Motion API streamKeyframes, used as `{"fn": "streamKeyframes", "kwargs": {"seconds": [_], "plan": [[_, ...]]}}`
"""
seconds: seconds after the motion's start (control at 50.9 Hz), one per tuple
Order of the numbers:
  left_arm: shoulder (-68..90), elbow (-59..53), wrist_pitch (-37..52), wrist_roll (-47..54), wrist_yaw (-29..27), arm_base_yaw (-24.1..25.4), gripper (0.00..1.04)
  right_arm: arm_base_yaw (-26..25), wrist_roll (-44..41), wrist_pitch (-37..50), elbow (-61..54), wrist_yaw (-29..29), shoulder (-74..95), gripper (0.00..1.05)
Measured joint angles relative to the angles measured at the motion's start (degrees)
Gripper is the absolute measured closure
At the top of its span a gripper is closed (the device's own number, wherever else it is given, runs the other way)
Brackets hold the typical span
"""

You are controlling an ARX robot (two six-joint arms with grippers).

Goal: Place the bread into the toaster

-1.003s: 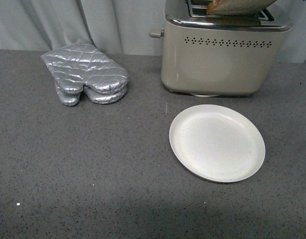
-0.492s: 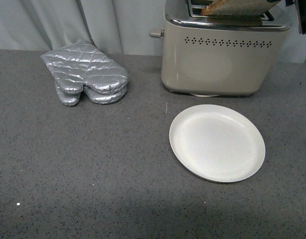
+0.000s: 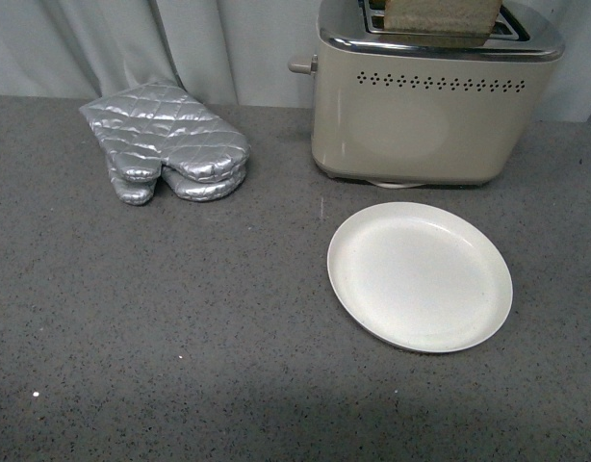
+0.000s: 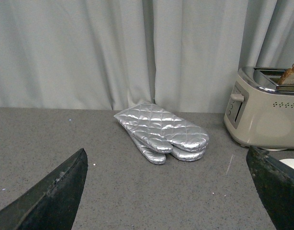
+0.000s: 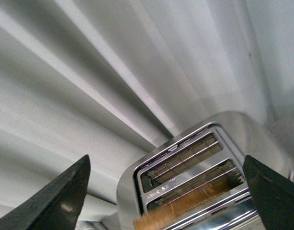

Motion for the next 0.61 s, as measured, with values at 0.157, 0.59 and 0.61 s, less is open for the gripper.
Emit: {"fn": "streamKeyframes", "kwargs": {"seconds": [0.157,0.59,0.61], "plan": [[0.0,0.0,0.0,0.0,0.0,0.0,0.07,0.04,-18.56,11.67,-11.69,-0.72,-7.48,0.1],[0.0,0.0,0.0,0.0,0.0,0.0,0.07,-6.34,-52.02,28.48,-46.58,-2.86,-30.77,0.15],[0.0,0.0,0.0,0.0,0.0,0.0,0.07,-7.1,-50.51,28.39,-48.13,-5.64,-32.04,0.19]]}}
